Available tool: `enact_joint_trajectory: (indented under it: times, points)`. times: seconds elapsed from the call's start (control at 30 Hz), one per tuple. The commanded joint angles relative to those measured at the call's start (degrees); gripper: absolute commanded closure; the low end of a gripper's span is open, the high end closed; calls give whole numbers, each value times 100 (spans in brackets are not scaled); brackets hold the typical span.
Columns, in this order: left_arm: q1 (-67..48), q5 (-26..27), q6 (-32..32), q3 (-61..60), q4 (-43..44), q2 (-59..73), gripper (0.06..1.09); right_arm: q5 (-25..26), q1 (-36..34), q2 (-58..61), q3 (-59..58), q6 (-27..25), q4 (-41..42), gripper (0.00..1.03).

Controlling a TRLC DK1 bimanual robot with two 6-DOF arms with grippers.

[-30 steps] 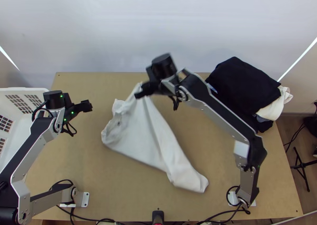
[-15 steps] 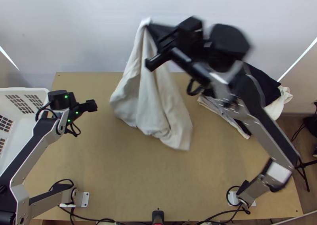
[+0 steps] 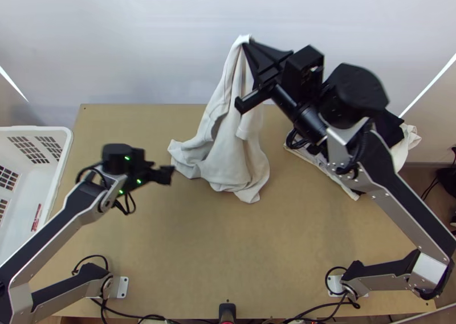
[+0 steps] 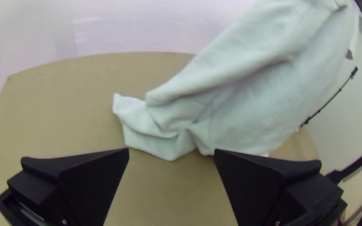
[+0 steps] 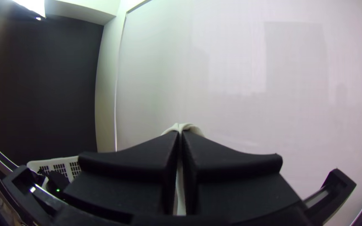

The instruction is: Fold the t-shirt

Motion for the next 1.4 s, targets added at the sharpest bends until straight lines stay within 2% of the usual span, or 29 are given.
enact_joint_trajectory:
  times: [0.0,0.23,0.47,0.6,0.87,1.07,1.1,1.13,1.2,1.23,1.37]
  points:
    - [-1097,201,190,-113,-346,50,10,52,-166,-87,-754,-65,552,100]
    - [-1335,148,181,-96,437,849,10,52,-254,106,-877,-135,850,100]
    - [-1194,-494,31,449,1658,2089,10,52,-254,124,-868,-162,930,100]
    - [-1212,-529,-56,880,2054,2809,10,52,-254,124,-859,-214,930,100]
    - [-1581,-520,-136,1662,1992,3741,10,52,-263,212,-974,-276,921,100]
    - [-1888,-529,-12,1688,1931,3934,12,78,-377,282,-991,-276,903,100]
    - [-1915,-529,58,1671,1975,3978,22,78,-412,273,-991,-276,903,100]
    - [-1924,-538,58,1662,2028,4005,47,87,-429,273,-982,-276,903,100]
    - [-1924,-880,58,1662,2309,4005,107,87,-473,256,-982,-276,903,100]
    - [-1897,-1047,67,1662,2353,3996,105,87,-500,221,-982,-276,903,100]
    - [-1554,-1162,-39,1820,2265,3767,105,87,-667,115,-1026,-258,842,100]
